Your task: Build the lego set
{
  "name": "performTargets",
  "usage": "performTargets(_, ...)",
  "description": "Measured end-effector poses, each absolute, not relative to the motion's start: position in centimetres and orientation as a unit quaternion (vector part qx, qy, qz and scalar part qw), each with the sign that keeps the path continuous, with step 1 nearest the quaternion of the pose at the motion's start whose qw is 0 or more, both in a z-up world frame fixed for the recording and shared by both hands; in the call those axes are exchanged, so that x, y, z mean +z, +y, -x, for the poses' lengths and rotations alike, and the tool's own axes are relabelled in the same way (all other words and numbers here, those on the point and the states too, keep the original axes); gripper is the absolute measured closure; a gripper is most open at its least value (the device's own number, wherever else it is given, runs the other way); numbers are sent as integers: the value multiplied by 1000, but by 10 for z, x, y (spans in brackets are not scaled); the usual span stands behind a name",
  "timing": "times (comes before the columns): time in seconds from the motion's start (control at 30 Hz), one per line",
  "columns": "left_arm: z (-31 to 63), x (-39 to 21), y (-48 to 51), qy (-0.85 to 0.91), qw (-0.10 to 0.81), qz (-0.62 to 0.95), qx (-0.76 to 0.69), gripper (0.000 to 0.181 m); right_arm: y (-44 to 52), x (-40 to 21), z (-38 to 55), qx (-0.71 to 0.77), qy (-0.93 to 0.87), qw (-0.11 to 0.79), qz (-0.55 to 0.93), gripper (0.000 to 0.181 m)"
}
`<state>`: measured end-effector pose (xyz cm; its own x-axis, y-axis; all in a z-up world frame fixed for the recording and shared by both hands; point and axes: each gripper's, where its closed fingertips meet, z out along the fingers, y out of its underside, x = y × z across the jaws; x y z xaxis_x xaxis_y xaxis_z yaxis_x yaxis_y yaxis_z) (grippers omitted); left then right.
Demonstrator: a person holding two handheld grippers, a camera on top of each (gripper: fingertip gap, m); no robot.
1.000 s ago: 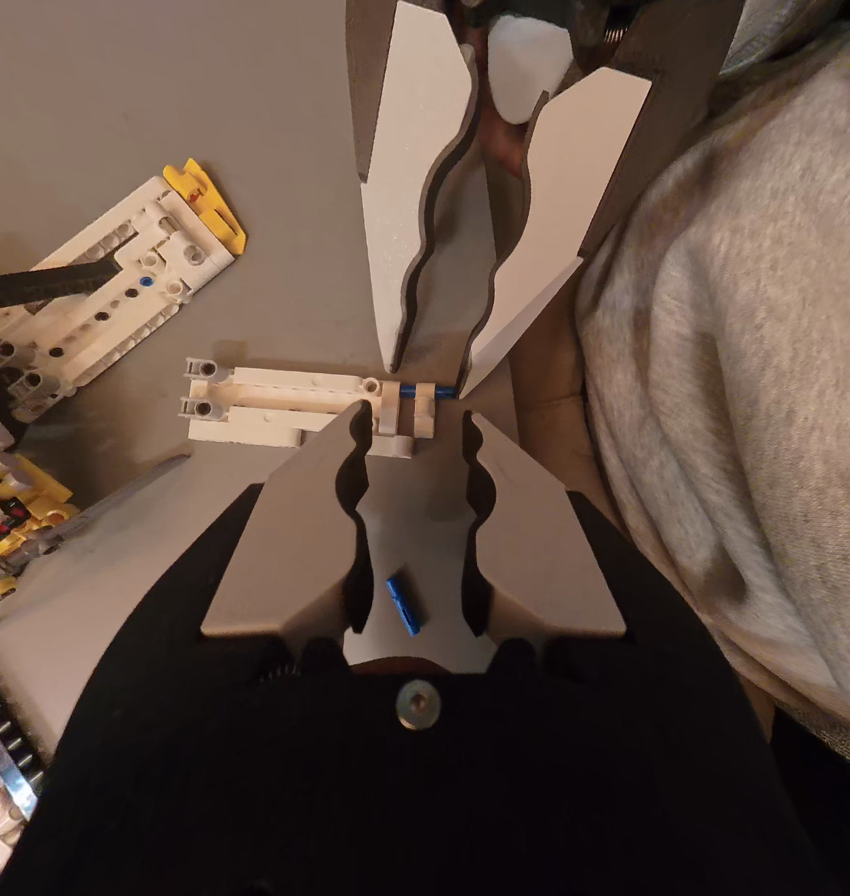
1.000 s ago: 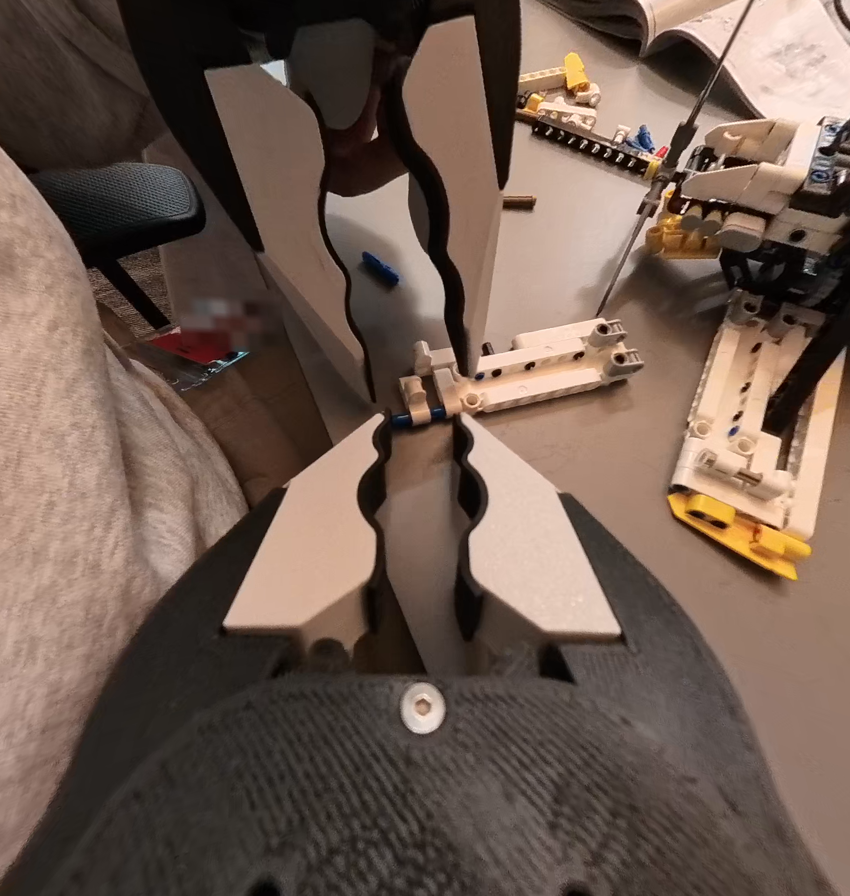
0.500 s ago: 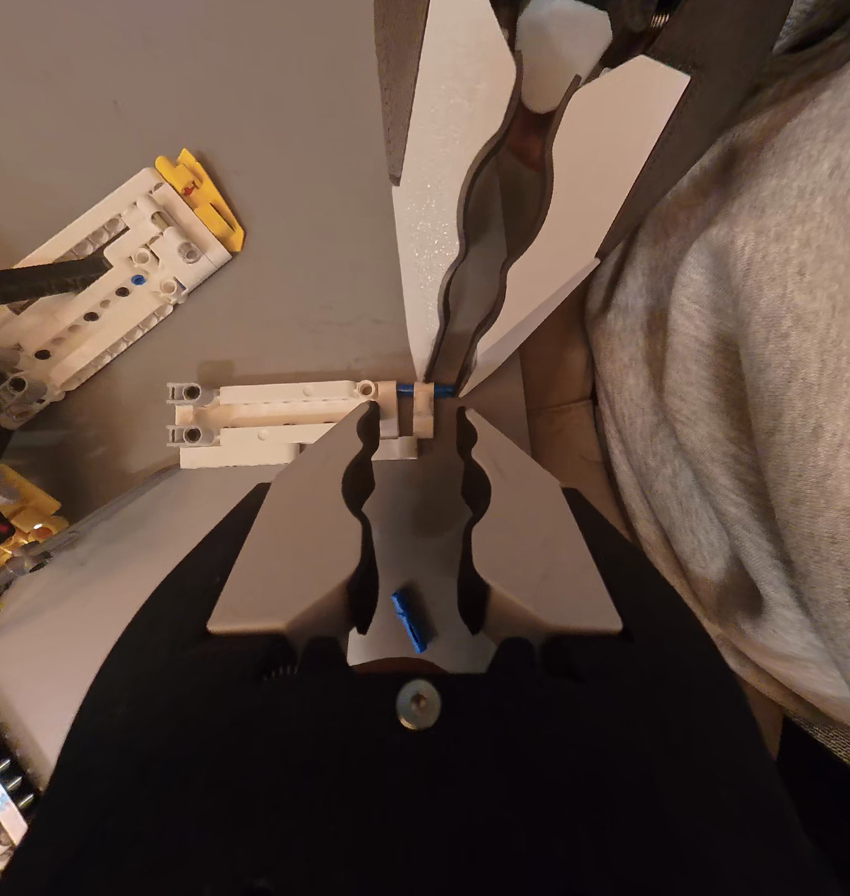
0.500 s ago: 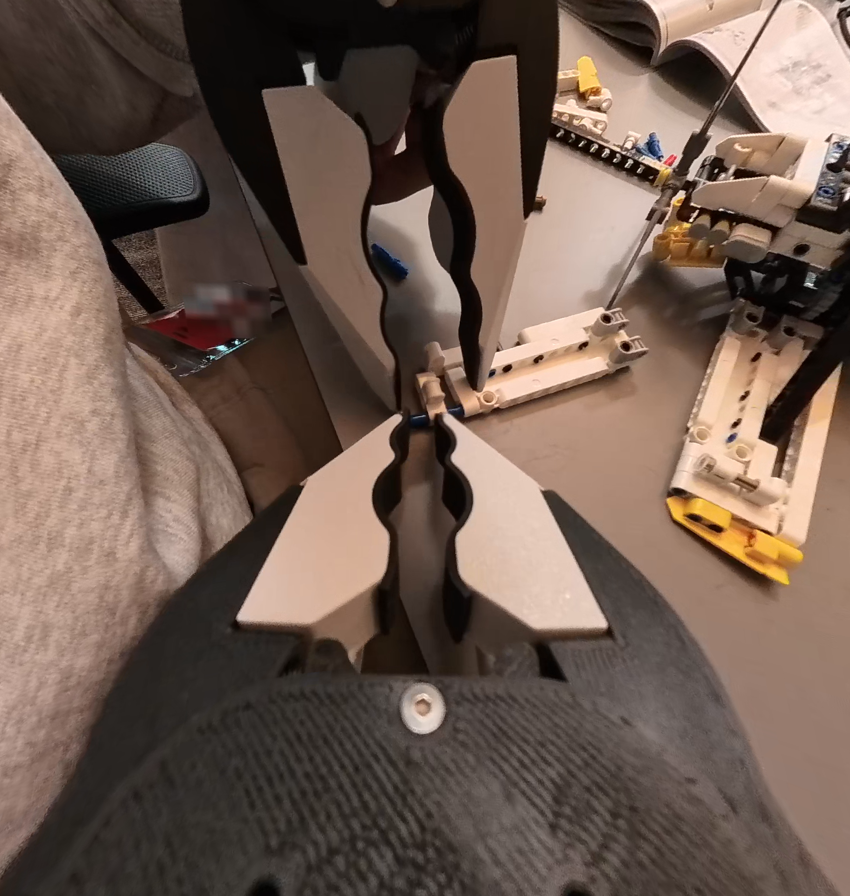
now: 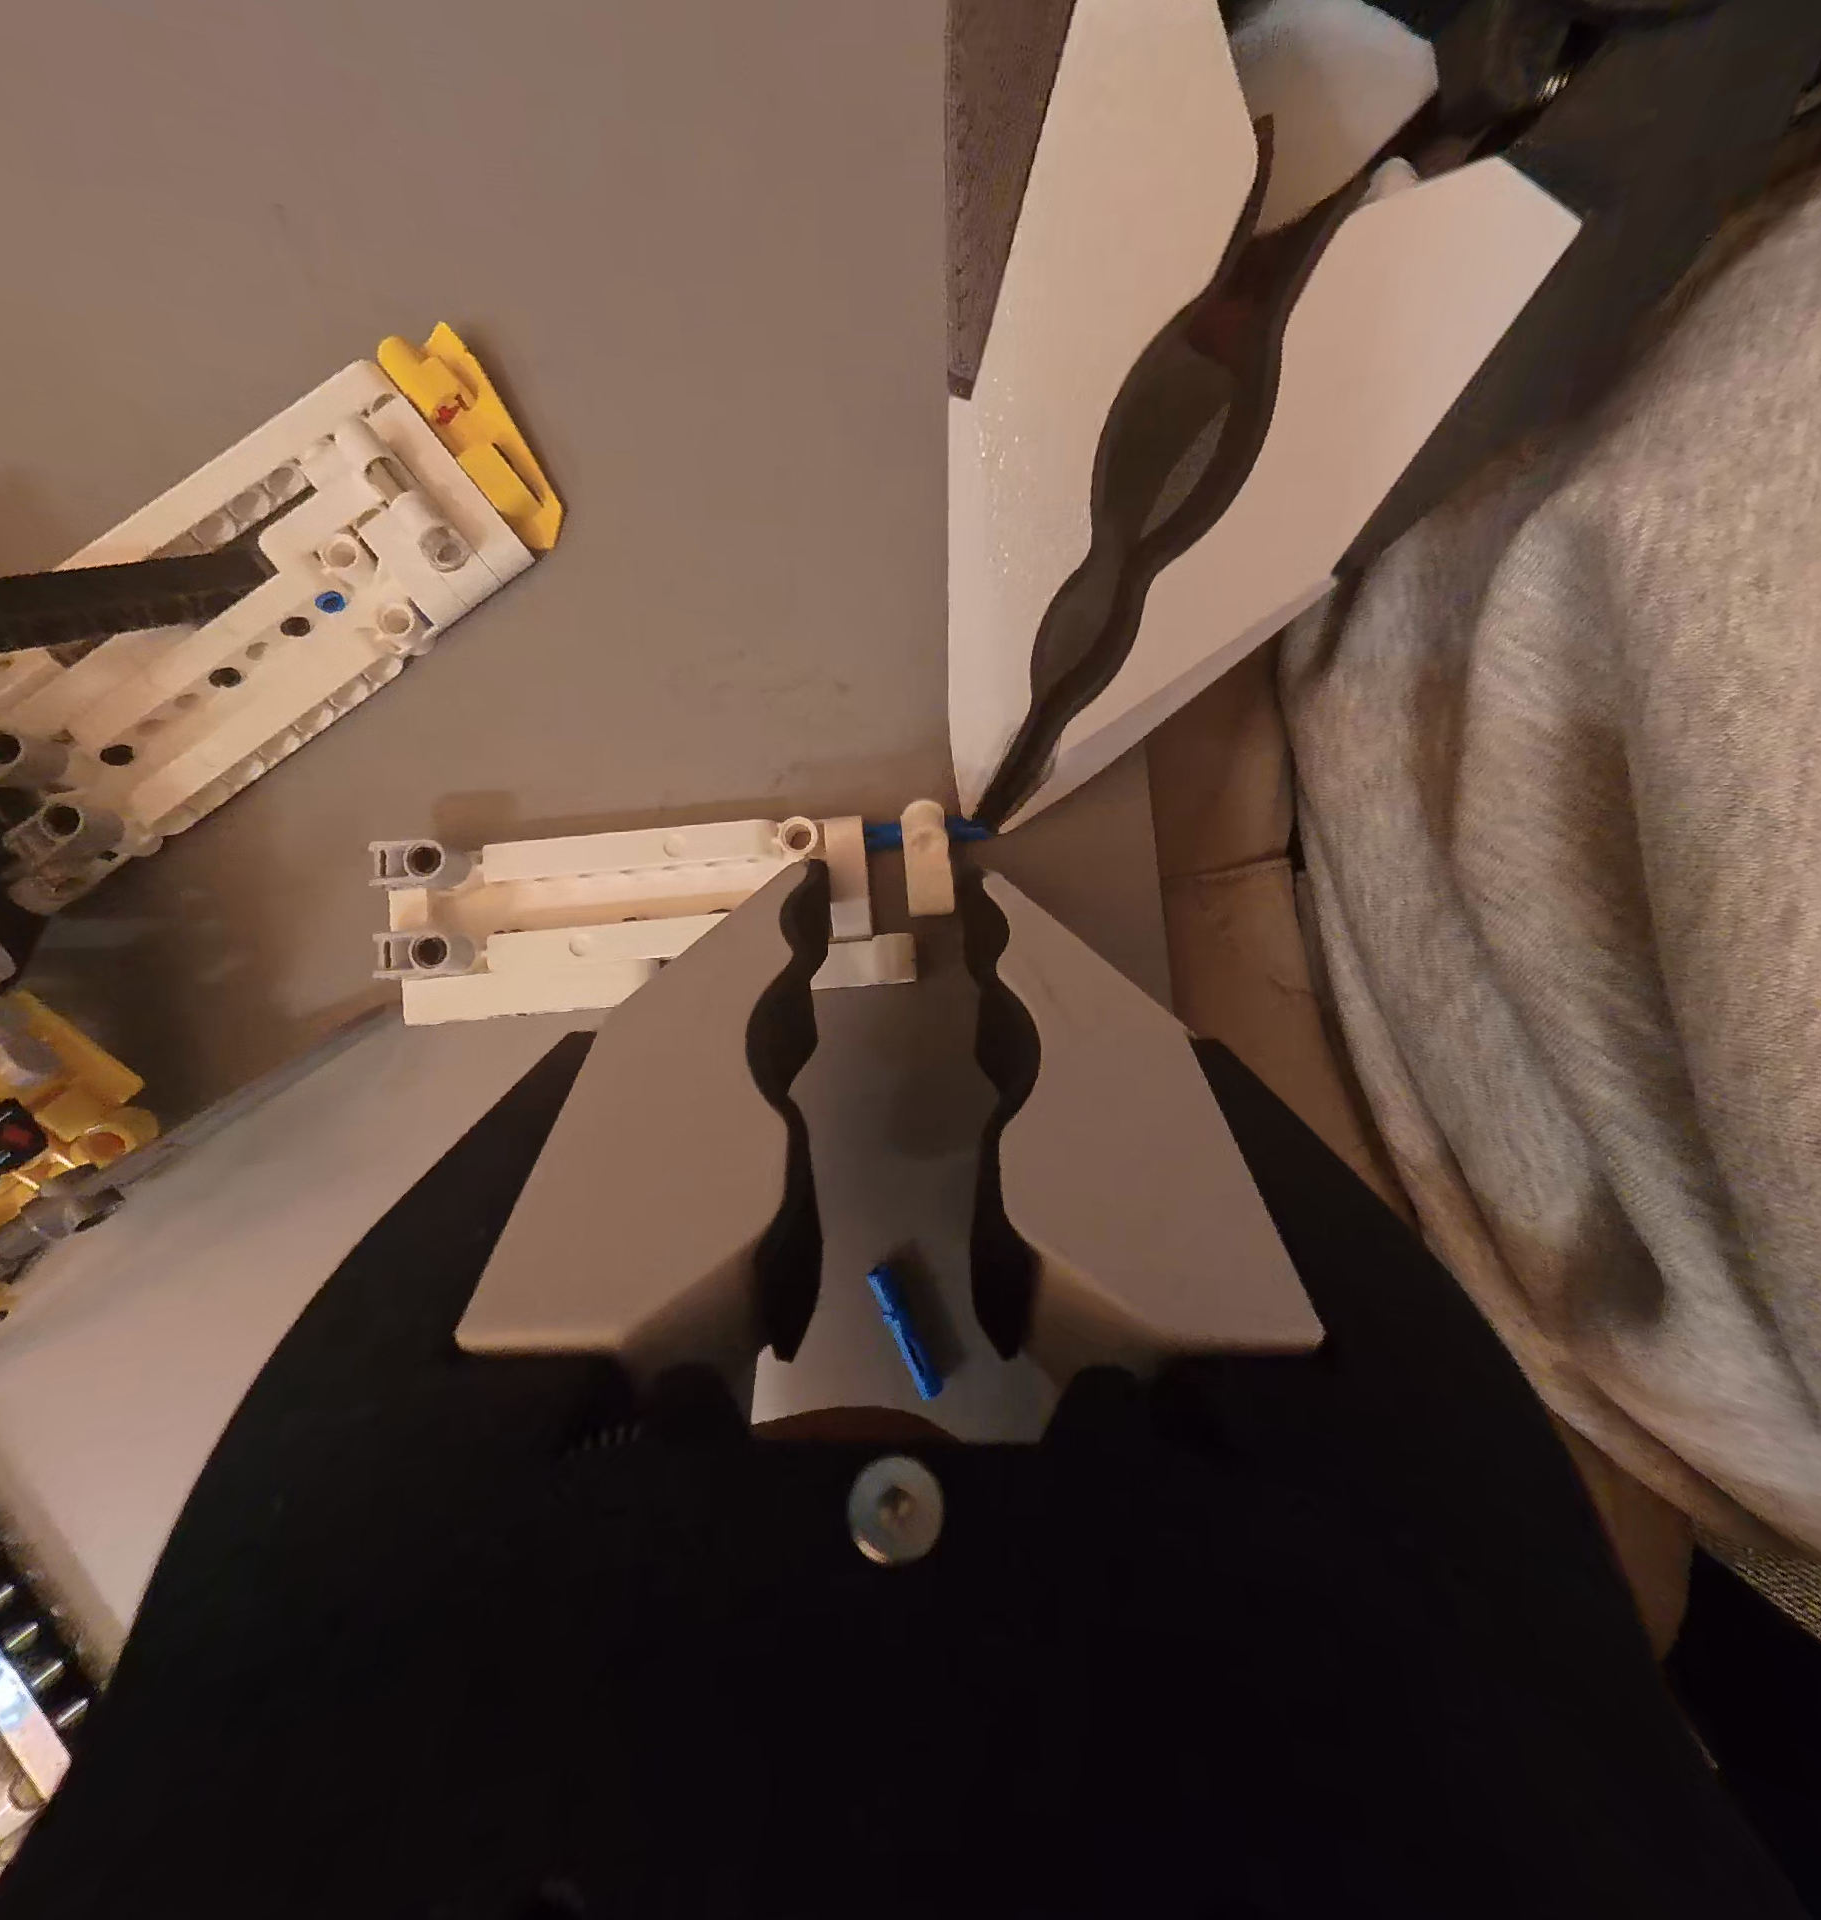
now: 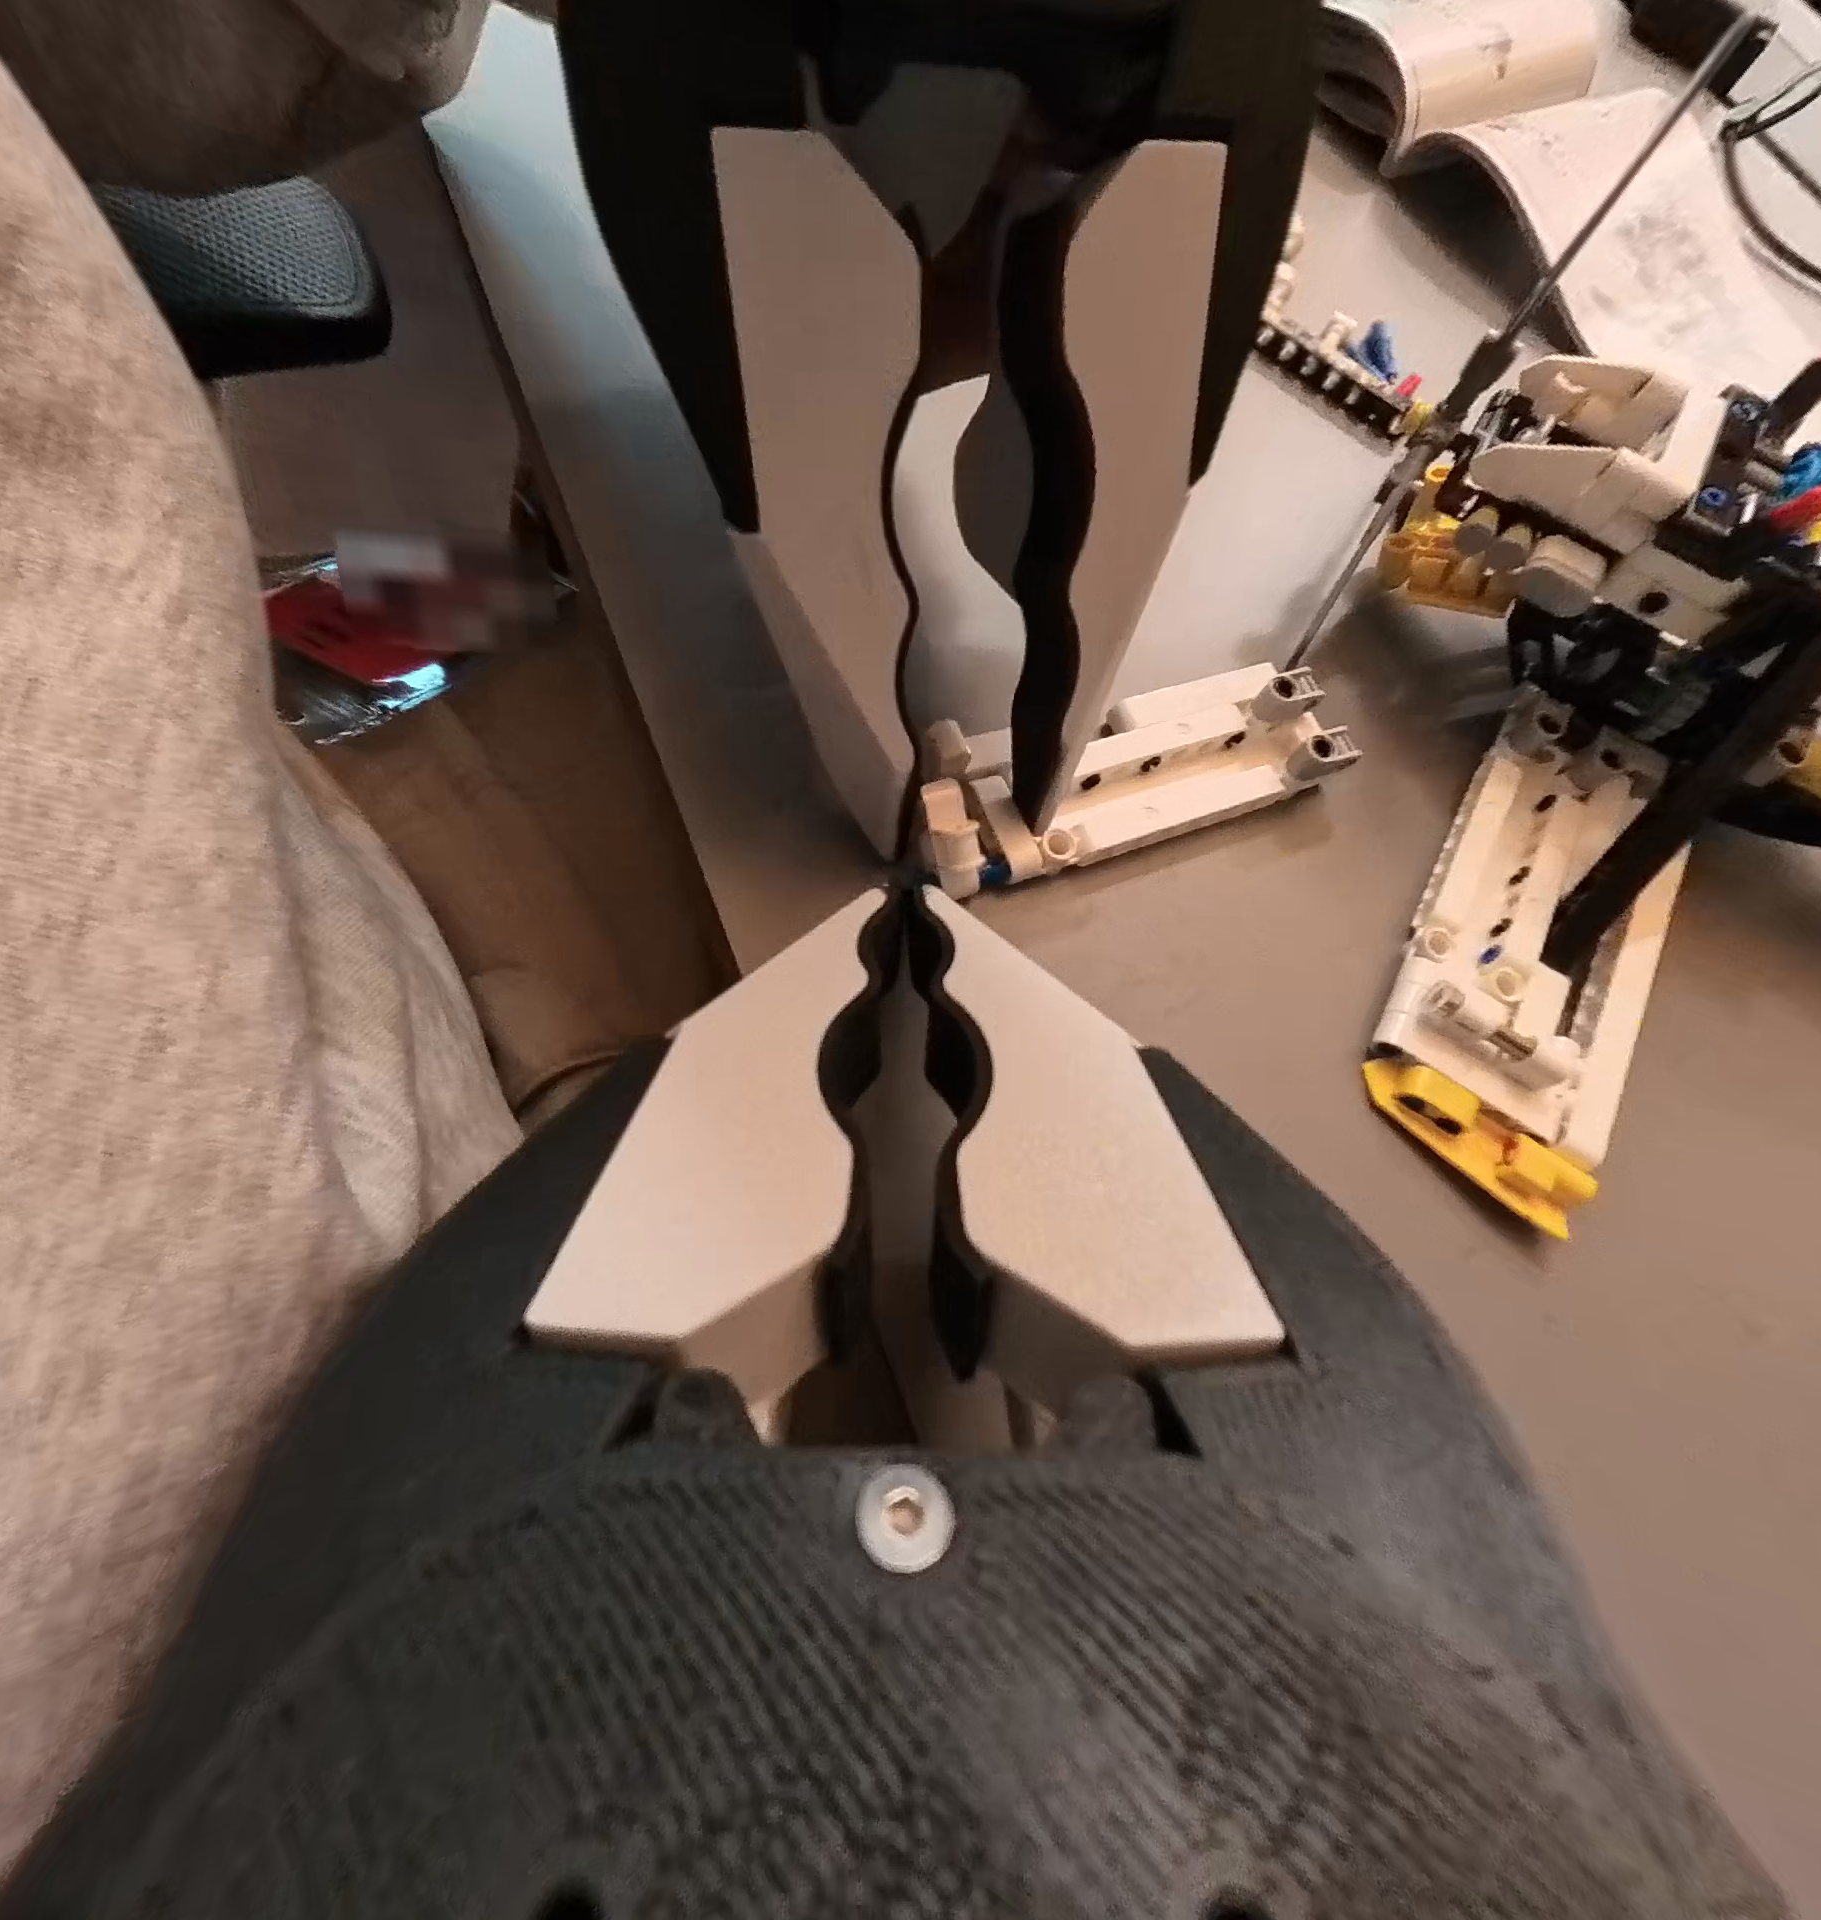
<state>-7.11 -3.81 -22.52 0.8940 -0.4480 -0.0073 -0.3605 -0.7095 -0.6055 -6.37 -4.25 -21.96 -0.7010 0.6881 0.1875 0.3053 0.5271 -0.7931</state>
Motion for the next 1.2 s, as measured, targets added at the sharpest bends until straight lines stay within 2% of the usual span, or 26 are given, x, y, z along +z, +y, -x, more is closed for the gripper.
performTargets(0.87,73,-226,-34,220,331,916,-59,160,-37,-215,64,431,-808,217,336,181)
performTargets(1.2,70,-226,-34,231,328,913,-68,160,-39,-221,58,389,-850,224,274,181)
